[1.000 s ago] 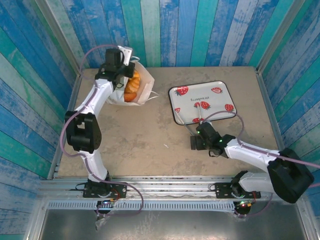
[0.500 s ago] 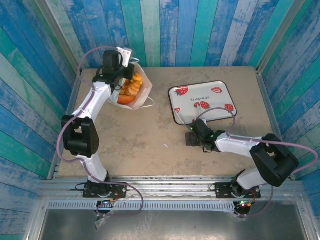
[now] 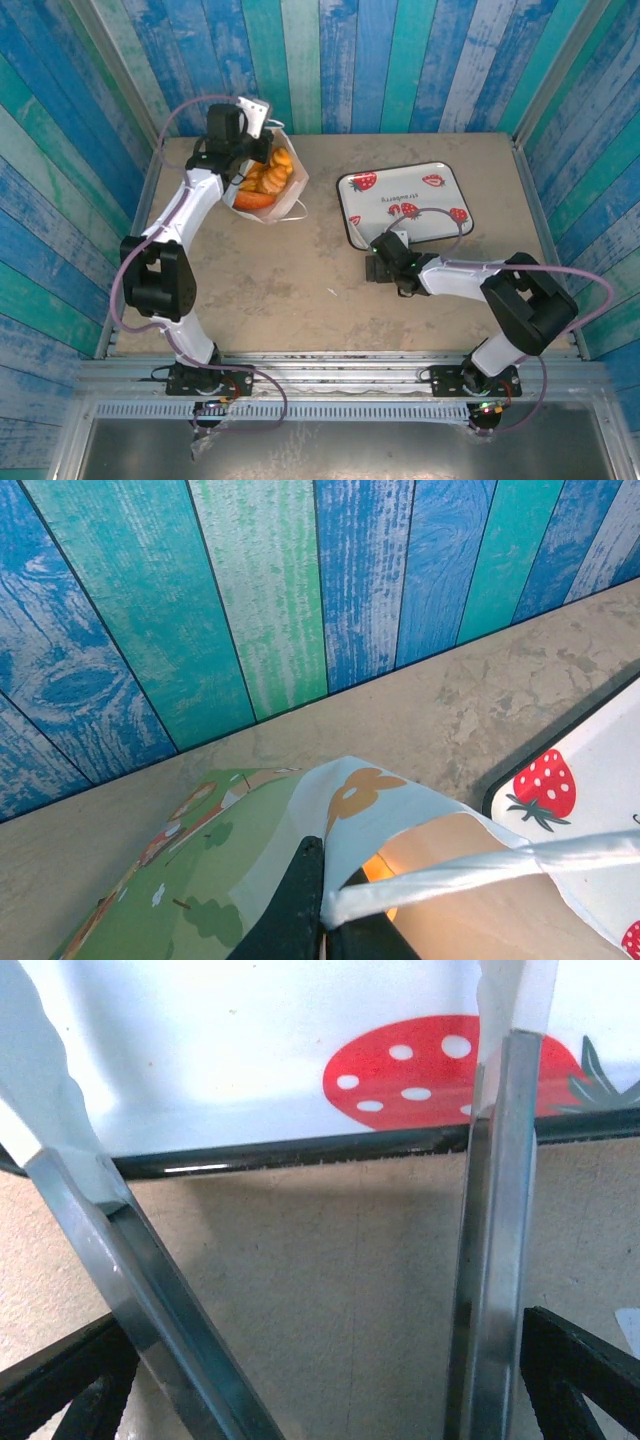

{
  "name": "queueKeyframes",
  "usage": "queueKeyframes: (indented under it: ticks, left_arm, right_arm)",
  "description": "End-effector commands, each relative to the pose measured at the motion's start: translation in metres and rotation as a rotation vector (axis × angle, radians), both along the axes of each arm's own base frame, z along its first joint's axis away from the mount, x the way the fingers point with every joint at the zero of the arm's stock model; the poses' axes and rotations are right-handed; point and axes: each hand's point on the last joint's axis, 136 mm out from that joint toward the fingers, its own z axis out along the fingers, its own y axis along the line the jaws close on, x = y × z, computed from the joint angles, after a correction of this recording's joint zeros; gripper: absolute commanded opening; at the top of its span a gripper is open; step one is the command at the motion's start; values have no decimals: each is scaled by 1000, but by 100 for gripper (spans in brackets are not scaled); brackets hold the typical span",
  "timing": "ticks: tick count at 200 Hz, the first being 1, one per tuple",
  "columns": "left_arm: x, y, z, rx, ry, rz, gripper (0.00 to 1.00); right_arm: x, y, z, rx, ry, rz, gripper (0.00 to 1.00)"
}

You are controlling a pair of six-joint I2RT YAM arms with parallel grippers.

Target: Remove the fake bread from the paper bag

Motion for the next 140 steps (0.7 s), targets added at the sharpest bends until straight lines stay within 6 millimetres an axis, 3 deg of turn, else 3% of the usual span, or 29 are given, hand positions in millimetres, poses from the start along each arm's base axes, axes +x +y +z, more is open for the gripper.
queueKeyframes:
  ticks: [1,36,103,140]
  left_arm:
    - [-19,-2,78,-41,-197,-22,0]
    - [-20,0,82,-46,-211,-9,0]
    - [-24,3,83,-57,-223,4,0]
    - [-25,3,81,-62,-220,3,1]
  right_arm:
    - [-14,-9,-20,-31,81,-13,100]
    - [-17,-8,-21,-26,89,3,92]
    - [-19,-5,-18,-30,96,45,46]
    - [-17,-3,-13,-25,95,56,27]
